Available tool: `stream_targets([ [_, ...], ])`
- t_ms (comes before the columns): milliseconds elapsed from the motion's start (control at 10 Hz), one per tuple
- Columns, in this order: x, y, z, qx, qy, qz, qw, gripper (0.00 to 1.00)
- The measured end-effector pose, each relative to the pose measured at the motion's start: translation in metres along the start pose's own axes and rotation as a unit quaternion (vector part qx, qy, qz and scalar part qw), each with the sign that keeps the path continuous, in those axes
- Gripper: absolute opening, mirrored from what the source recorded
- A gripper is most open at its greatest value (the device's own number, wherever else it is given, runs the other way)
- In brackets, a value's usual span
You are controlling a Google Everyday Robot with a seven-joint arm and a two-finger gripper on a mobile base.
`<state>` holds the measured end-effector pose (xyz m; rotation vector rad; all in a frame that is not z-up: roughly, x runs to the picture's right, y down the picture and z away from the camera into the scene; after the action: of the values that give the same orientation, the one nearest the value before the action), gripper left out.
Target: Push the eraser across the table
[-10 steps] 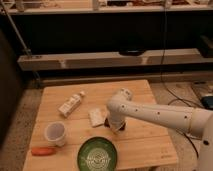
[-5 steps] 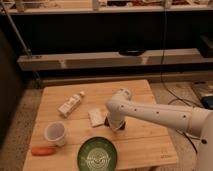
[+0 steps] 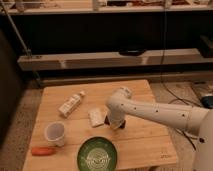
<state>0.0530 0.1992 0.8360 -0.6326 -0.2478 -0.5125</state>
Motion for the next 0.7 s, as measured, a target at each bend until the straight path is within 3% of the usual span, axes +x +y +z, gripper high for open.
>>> stream_targets([
  [700, 0.027, -0.021, 0.001, 0.004, 0.013, 0.02, 0.9997, 0.02],
])
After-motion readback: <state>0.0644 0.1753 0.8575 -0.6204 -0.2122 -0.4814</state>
